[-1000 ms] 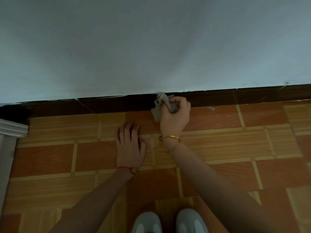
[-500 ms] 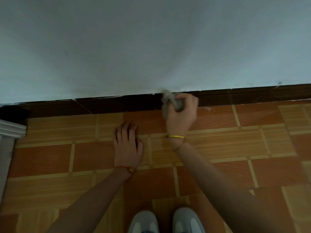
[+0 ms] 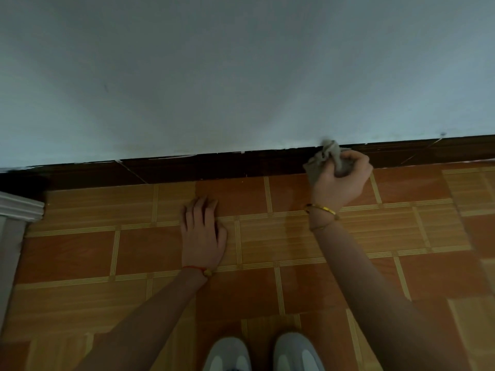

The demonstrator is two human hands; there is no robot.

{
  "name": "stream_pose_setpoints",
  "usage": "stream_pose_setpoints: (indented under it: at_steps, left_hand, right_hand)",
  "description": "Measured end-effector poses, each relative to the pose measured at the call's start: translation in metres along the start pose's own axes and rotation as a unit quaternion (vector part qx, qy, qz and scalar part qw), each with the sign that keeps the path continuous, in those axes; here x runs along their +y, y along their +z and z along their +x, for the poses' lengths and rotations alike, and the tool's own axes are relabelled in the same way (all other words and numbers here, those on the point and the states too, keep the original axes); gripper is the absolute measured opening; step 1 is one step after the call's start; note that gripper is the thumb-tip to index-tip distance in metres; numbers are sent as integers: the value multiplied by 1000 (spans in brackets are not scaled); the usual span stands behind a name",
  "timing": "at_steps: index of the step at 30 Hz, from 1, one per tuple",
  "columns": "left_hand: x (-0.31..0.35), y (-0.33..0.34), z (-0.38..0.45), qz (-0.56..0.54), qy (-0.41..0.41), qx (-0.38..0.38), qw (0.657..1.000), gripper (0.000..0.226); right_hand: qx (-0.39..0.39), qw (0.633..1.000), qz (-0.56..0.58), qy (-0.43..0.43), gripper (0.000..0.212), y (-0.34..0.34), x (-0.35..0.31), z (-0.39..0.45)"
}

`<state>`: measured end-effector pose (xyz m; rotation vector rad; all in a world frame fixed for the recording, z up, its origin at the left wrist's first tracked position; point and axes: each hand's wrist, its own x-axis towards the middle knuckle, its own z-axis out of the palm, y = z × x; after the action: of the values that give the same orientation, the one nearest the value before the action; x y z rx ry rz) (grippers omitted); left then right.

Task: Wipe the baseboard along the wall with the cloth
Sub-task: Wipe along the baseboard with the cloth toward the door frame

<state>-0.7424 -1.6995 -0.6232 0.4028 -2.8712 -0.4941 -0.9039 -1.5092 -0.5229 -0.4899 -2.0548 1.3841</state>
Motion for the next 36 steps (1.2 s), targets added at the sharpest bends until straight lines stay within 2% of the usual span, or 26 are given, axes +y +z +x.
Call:
stream_pose_setpoints:
  at_steps: [3,7,9,11,15,17,21,25,28,30,36]
  left_hand:
    - [0,0,-1,-1,-4,-2,1000,47]
    - [0,0,0,1,-4,-8,1000,47]
    - [0,0,0,1,-1,-6,1000,47]
    - [0,-1,0,0,-1,-4,1000,47]
    - [2,0,0,-5,-4,-5,1000,47]
    - [1,0,0,-4,-6,-6,1000,47]
    - [2,0,0,6,-6,-6,1000,47]
    - [3,0,1,14,-4,-6,1000,47]
    - [2,0,0,16,-3,-7,1000,47]
    - [2,0,0,15,-1,-4,1000,47]
    - [2,0,0,9,-5,-3,1000,47]
  right_hand:
    - [-59,998,1,-25,19,7,-9,-21]
    - [-200,975,20,-93,18,19,-13,-59]
    - [-221,969,32,-101,18,23,-11,-64]
    - [-209,974,16,-86,18,20,-4,-55]
    - [-71,995,-67,-8,20,1,27,-6]
    - [-48,996,-69,8,20,-7,38,13]
    - [-115,990,-79,-19,20,-4,42,6]
    - [-225,968,-87,-65,27,13,43,-32]
    - [-273,953,-97,-87,30,19,43,-44]
    - [-280,948,-108,-104,31,16,47,-38]
    - [-195,963,-169,-74,30,-6,67,13]
